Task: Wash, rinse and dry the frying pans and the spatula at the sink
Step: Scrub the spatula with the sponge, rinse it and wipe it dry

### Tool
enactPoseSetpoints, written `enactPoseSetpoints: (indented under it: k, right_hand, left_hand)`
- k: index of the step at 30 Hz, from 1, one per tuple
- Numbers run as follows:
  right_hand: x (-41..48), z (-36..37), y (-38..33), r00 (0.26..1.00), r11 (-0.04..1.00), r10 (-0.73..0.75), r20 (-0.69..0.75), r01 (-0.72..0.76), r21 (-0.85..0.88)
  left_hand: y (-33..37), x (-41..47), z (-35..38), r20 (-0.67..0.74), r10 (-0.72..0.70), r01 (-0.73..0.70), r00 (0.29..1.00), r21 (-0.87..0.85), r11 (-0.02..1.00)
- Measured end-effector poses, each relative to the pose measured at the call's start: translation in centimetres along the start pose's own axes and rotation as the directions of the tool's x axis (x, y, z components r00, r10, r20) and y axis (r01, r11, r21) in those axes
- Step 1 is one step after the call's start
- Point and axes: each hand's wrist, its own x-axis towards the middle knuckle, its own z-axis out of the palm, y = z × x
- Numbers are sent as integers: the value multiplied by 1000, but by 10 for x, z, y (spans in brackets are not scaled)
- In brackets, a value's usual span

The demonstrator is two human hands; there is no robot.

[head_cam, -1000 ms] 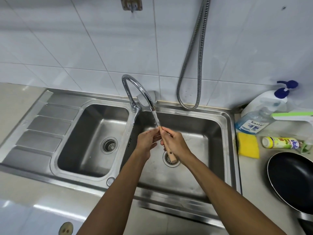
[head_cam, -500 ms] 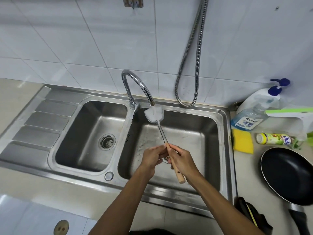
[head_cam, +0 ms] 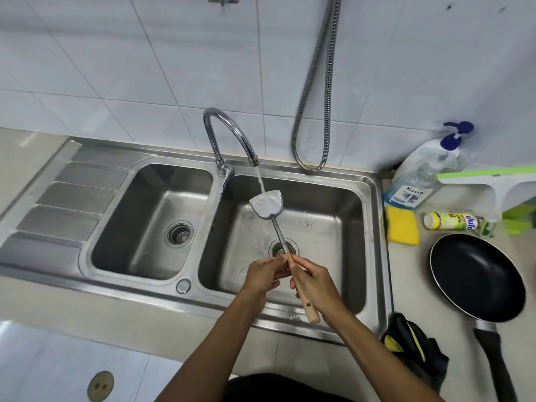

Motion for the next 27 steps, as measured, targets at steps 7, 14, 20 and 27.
enactPoseSetpoints:
  k: [7, 14, 20, 27]
  right_hand:
    - [-13, 9, 6, 951, 859, -243, -193, 119, -498]
    - [-24, 3, 12, 893, 554, -426, -144, 132, -822]
    - [-24, -6, 17, 879, 394, -471, -72, 137, -909]
    - [-18, -14, 14, 899, 413, -431, -81, 116, -903]
  left_hand:
    - [2, 4, 7, 44, -27, 24, 999, 63, 998]
    - [1, 2, 10, 127, -68, 55, 990, 101, 993]
    - [19, 25, -29, 26, -36, 29, 999, 246, 969]
    - [87, 79, -83, -215, 51, -12, 975, 180, 984]
